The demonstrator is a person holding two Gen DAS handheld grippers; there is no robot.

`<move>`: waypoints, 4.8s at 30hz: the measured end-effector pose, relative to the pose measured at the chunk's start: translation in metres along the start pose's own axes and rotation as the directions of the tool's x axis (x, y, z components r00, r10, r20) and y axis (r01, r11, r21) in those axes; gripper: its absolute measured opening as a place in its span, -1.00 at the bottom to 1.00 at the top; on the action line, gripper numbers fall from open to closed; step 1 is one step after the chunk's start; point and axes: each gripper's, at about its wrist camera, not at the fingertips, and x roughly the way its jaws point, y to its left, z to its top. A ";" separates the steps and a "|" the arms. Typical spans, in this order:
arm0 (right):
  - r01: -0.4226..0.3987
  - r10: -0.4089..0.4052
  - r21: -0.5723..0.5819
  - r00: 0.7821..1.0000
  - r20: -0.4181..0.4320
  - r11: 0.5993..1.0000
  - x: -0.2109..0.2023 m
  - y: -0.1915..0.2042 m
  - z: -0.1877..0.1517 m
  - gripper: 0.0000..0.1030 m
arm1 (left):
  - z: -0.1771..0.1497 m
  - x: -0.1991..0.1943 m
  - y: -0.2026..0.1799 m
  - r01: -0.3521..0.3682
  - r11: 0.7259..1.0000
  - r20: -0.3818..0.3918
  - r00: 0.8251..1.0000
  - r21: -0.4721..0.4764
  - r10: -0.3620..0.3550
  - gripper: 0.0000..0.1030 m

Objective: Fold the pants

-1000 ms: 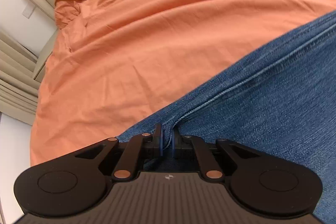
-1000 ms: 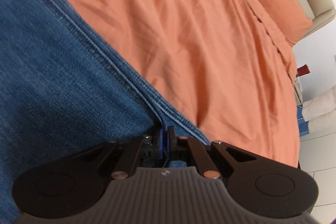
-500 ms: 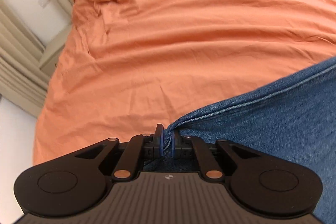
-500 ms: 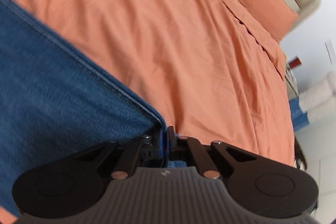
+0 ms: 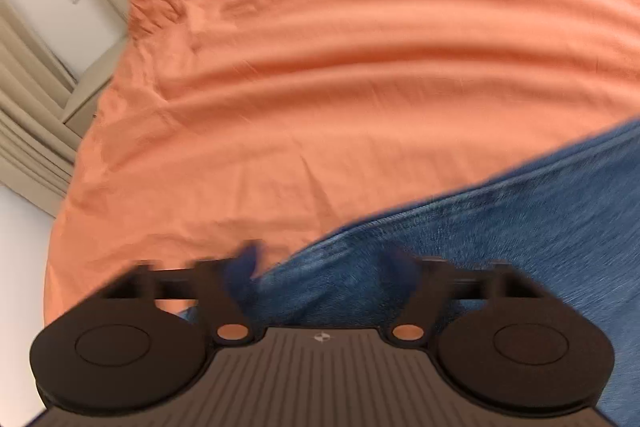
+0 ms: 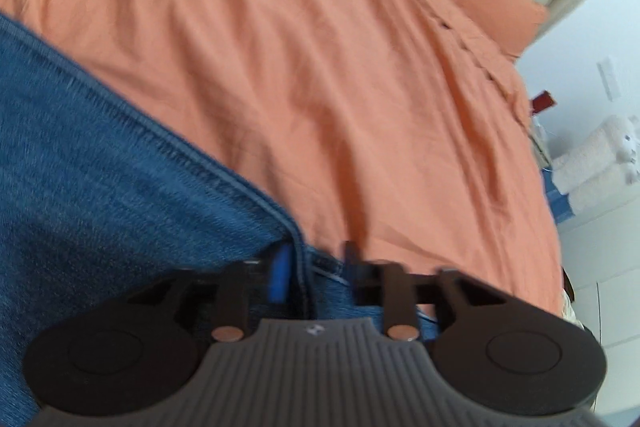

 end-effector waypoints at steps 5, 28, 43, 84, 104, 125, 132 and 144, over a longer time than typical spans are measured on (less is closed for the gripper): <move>-0.088 0.078 0.132 0.994 0.080 0.987 -0.046 -0.003 -0.002 -0.09 | -0.013 -0.049 0.037 0.058 0.990 0.058 0.997 -0.132 -0.050 0.74; -0.391 0.372 0.108 0.914 0.160 0.914 -0.143 0.151 -0.027 0.06 | -0.243 -0.020 0.173 0.405 0.246 0.311 0.886 -0.881 -0.345 0.64; -0.390 0.380 0.220 0.921 0.089 0.894 -0.118 0.145 -0.025 0.25 | -0.176 -0.070 0.151 0.242 0.644 0.218 0.969 -0.726 -0.118 -0.47; -0.173 0.132 0.835 0.984 0.122 0.522 -0.055 -0.140 -0.179 -0.37 | -0.171 -0.053 0.127 -0.055 0.776 -0.027 0.998 -0.628 0.048 0.47; -0.366 0.122 0.902 0.930 0.347 0.227 -0.056 -0.141 -0.247 -1.00 | -0.174 -0.167 -0.006 0.163 0.942 0.125 0.983 -0.293 -0.132 0.40; -0.364 0.196 0.930 0.916 0.349 0.046 -0.037 -0.110 -0.276 -0.40 | -0.230 -0.145 -0.147 0.235 0.971 0.182 0.957 -0.037 -0.225 0.37; -0.416 0.223 0.907 0.879 0.421 -0.071 -0.024 -0.112 -0.290 -0.20 | -0.214 -0.124 -0.131 0.299 0.887 0.280 0.938 -0.353 -0.205 0.37; -0.429 0.198 0.884 0.865 0.461 -0.184 -0.005 -0.114 -0.298 -0.61 | -0.209 -0.114 -0.091 0.433 0.604 0.358 0.900 -0.669 -0.249 0.31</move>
